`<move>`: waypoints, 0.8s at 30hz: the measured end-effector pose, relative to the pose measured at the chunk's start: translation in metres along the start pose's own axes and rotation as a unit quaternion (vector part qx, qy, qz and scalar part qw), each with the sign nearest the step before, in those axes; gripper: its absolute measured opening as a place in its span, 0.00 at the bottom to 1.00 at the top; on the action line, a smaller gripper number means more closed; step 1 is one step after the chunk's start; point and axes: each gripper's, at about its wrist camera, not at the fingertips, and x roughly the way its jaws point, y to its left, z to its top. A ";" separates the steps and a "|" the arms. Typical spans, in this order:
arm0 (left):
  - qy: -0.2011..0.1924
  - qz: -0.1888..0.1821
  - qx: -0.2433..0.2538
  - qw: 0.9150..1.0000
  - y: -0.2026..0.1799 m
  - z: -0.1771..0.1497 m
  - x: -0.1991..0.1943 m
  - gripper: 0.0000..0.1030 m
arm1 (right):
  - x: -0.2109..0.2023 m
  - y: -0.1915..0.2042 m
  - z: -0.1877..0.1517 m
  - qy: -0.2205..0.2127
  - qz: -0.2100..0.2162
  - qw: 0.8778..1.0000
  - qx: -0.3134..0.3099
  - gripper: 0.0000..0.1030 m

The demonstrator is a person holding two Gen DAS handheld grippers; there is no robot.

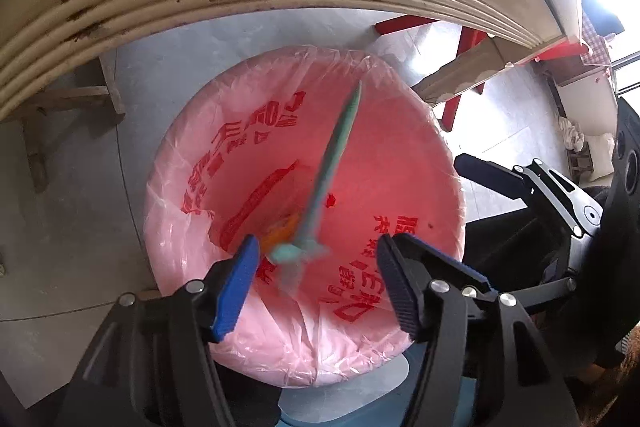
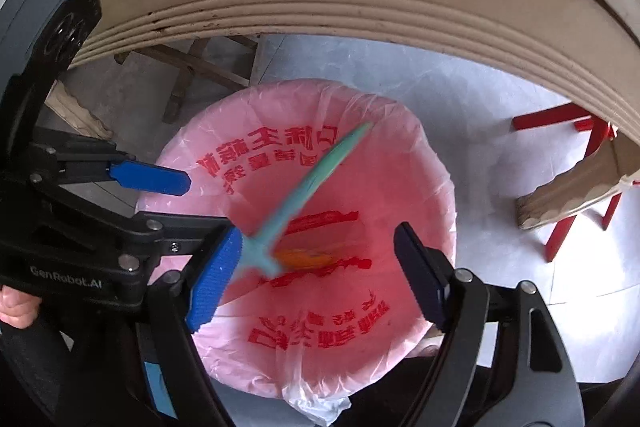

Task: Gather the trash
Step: 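Open the right tool then the left tool, dropping both items into the bin, then raise both open tools back toward the table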

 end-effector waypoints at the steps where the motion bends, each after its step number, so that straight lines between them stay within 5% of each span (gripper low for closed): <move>1: 0.002 -0.002 -0.004 1.000 0.001 0.000 0.001 0.60 | 0.000 0.000 0.000 0.001 0.000 1.000 0.001 0.74; 8: -0.002 0.007 0.001 1.000 -0.002 0.000 0.000 0.66 | 0.000 -0.005 0.000 0.000 -0.001 1.000 0.008 0.74; 15: -0.020 0.028 0.005 0.999 -0.007 -0.001 -0.011 0.88 | -0.002 -0.002 0.001 -0.001 -0.005 1.000 0.006 0.75; 24: -0.075 0.082 0.014 0.994 -0.017 -0.010 -0.055 0.89 | -0.020 -0.002 0.005 -0.026 -0.007 1.000 0.010 0.76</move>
